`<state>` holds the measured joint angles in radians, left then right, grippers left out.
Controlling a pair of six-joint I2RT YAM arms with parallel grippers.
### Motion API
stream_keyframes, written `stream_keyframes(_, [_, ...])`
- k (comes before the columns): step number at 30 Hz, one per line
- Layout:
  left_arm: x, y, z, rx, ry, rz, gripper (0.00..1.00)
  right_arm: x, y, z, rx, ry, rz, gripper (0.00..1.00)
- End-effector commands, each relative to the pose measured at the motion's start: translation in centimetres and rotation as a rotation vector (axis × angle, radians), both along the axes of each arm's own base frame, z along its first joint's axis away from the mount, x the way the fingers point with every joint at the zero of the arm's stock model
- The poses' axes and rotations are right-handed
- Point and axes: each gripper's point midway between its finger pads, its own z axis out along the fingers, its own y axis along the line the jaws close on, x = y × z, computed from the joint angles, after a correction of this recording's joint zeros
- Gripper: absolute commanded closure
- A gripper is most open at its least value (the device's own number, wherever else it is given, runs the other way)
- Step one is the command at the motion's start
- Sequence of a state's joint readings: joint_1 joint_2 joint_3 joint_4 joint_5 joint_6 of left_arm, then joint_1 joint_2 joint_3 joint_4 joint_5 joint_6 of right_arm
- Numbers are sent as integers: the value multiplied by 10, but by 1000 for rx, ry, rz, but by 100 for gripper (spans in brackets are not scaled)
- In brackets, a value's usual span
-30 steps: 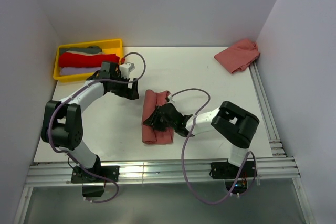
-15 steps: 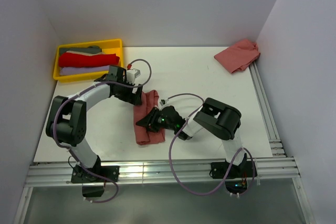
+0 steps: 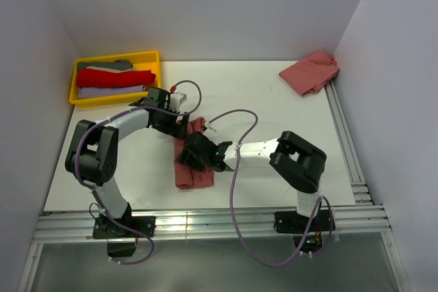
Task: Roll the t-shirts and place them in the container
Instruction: Roll the tshirt
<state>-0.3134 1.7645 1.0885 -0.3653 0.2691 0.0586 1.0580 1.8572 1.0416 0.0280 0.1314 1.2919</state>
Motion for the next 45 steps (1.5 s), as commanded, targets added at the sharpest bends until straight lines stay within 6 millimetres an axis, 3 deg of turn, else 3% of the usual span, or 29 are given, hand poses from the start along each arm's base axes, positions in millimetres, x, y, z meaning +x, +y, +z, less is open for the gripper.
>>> stream_keyframes(1, [2,2,-8,49,6,6,1,-10,-54,-9,-341,-15,-56,40])
stream_keyframes(6, [2,0,-9,51,7,2,1,-23,-63,3,-481,-30,-62,39])
stream_keyframes(11, [1,-1,-10,51,10,-2,1,-20,-59,39,-546,-121,-82,40])
stream_keyframes(15, [0,-2,-10,51,11,-5,1,-14,-34,61,-528,-193,-45,41])
stream_keyframes(18, [1,-2,-10,54,11,-5,1,-8,-13,63,-518,-220,2,41])
stream_keyframes(25, [1,-3,-9,52,7,-10,1,5,14,45,-592,-234,43,41])
stream_keyframes(33, [4,-3,-2,48,-13,-10,1,-3,-19,8,-773,-153,-9,41])
stream_keyframes(39, [12,-6,16,31,-49,-15,1,-13,-42,-7,-805,-119,-39,40])
stream_keyframes(45, [21,-7,34,11,-73,-13,1,-15,-51,-17,-835,-106,-36,37])
